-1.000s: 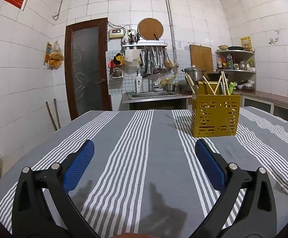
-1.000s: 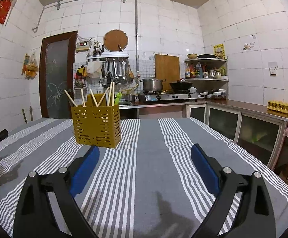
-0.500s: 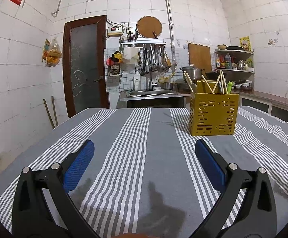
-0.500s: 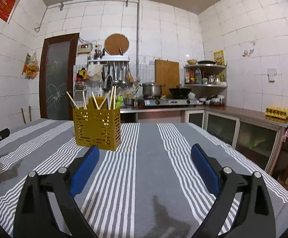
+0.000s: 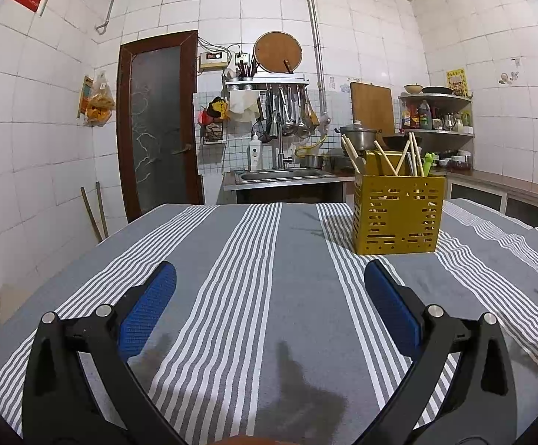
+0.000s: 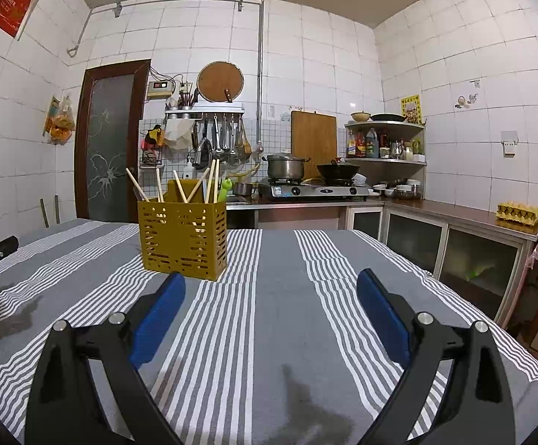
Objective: Organize utensils
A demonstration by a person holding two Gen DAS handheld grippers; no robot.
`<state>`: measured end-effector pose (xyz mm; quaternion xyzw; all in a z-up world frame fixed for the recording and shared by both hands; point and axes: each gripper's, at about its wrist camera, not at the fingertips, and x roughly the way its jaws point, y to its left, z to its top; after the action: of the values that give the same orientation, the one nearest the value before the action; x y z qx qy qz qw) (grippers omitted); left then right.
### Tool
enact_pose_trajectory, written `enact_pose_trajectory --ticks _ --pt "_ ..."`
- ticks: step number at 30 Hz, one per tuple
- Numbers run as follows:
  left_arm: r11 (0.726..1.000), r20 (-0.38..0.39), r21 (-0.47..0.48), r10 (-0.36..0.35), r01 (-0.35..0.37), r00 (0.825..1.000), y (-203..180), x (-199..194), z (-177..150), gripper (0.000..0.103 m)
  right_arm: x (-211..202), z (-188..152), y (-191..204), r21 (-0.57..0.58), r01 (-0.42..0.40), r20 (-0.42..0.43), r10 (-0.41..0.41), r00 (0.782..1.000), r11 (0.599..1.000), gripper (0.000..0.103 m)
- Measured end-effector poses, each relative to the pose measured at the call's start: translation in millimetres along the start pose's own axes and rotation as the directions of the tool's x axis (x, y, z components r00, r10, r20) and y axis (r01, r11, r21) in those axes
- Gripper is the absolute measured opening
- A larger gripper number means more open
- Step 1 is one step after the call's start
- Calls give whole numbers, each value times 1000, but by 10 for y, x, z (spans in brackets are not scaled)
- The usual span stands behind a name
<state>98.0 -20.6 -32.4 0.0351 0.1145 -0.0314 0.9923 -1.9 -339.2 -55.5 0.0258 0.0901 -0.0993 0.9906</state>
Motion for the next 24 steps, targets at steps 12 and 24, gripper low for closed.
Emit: enact_pose_trajectory --ticks 12,24 --pt "1000 0 -1 0 0 1000 -2 -2 0 98 32 22 10 2 -3 -15 3 1000 1000 92" --pt "1000 -5 3 -1 1 1000 -11 0 5 98 33 22 18 -1 -1 -16 1 1000 1000 92"
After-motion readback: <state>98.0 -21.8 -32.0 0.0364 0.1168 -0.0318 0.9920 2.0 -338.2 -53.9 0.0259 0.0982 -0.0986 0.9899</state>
